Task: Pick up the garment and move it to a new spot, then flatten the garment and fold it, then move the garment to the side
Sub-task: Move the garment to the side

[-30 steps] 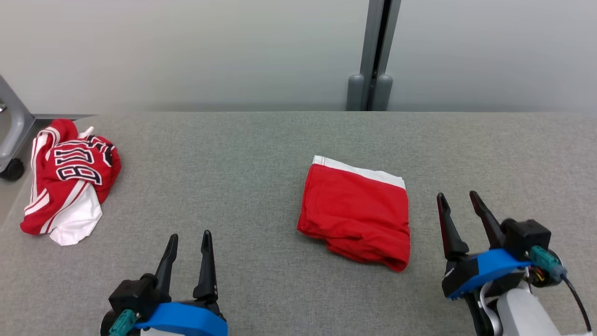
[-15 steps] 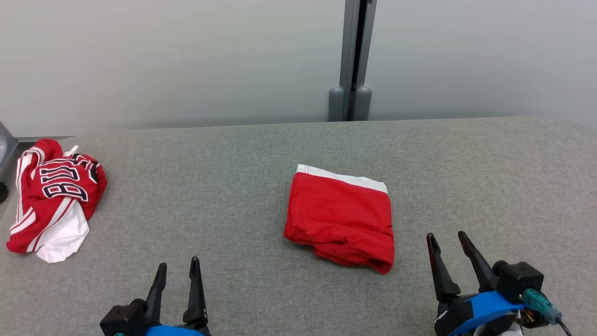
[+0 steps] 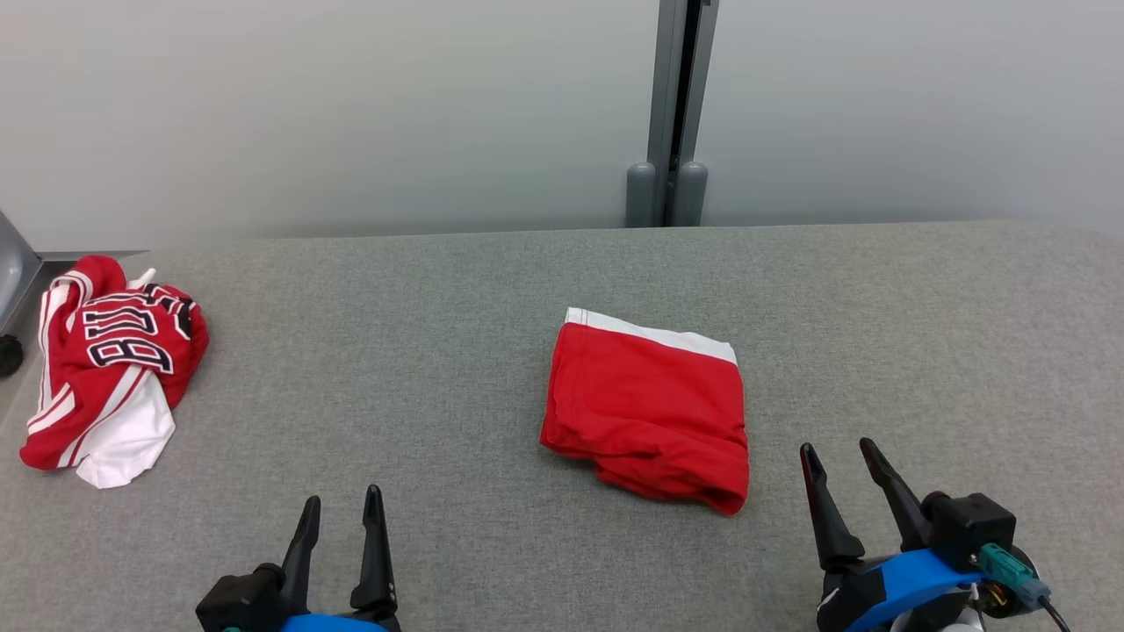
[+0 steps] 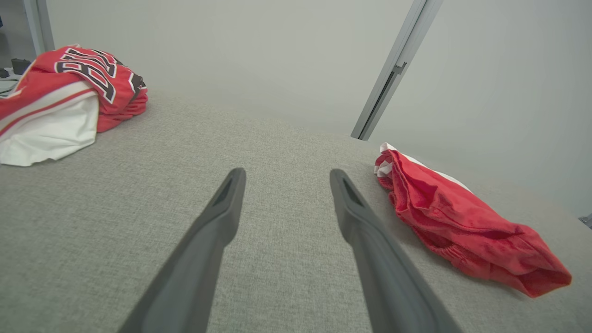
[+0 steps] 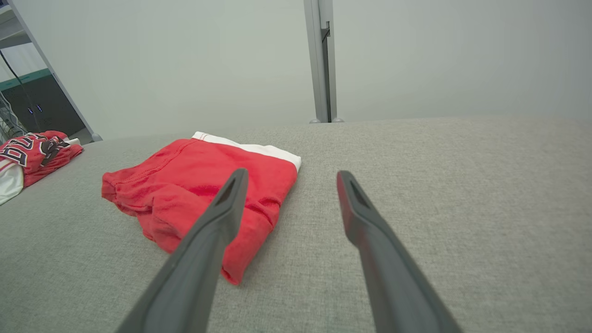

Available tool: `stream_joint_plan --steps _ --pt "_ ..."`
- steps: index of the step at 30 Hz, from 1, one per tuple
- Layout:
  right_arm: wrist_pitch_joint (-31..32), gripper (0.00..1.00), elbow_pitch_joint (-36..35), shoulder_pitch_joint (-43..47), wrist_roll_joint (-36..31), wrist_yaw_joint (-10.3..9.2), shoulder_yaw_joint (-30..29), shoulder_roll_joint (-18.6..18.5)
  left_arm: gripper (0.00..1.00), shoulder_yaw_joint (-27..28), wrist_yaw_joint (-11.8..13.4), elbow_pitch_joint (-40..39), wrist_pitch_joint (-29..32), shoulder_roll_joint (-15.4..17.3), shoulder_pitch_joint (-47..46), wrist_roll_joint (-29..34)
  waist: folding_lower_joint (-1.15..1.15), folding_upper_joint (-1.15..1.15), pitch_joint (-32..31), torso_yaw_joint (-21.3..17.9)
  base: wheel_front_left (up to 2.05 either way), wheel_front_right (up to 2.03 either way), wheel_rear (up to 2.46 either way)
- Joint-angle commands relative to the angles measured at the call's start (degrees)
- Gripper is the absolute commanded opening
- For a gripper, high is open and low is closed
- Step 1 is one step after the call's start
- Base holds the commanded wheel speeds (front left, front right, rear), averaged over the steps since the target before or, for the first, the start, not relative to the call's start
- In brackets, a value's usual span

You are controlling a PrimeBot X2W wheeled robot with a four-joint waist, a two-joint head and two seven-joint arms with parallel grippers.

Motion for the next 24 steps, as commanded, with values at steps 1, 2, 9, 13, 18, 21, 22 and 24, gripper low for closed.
stream_joint_plan --steps 1,2,9,13,18,21,22,24 --pt "0.07 1.0 0.07 0.69 -0.43 0.0 -0.09 0.03 1.0 0.29 -0.25 0.13 -0.15 0.02 0.01 0.35 0.0 0.0 0.14 0.07 0.0 0.0 0.0" --pt "0.08 1.0 0.1 0.57 -0.51 0.0 -0.14 0.03 1.0 0.29 -0.28 0.16 -0.15 0.0 -0.06 0.45 0.0 0.0 0.19 0.11 0.0 0.0 0.0" --pt "0.69 1.0 0.41 -1.0 -1.07 0.0 -0.47 0.04 1.0 -0.15 -0.36 0.43 -0.15 0.09 -0.66 1.36 0.0 0.0 0.93 0.73 0.0 0.0 0.0" --pt "1.71 1.0 0.94 -2.96 -1.34 0.0 -0.92 0.03 1.0 -0.57 -0.11 0.65 -0.15 0.49 -1.2 2.22 0.0 0.0 1.7 1.21 0.0 0.0 0.0" --pt "7.09 1.0 3.07 -8.09 -3.29 0.0 -2.97 0.02 1.0 -0.96 0.44 0.59 -0.15 1.08 -2.32 3.72 0.0 0.0 3.41 2.89 0.0 0.0 0.0" --pt "12.65 1.0 4.94 -11.53 -5.62 0.0 -5.26 0.03 1.0 -0.96 0.59 0.27 -0.15 1.06 -2.93 4.1 0.0 0.0 4.44 4.42 0.0 0.0 0.0" --pt "14.63 1.0 5.52 -12.64 -6.32 0.0 -5.74 0.04 1.0 -0.96 0.62 0.25 -0.15 1.02 -3.03 4.15 0.0 0.0 4.79 5.0 0.0 0.0 0.0" --pt "18.52 1.0 6.91 -14.69 -7.33 0.0 -6.99 0.02 1.0 -1.01 0.68 0.2 -0.15 0.81 -3.22 4.21 0.0 0.0 5.43 6.28 0.0 0.0 0.0"
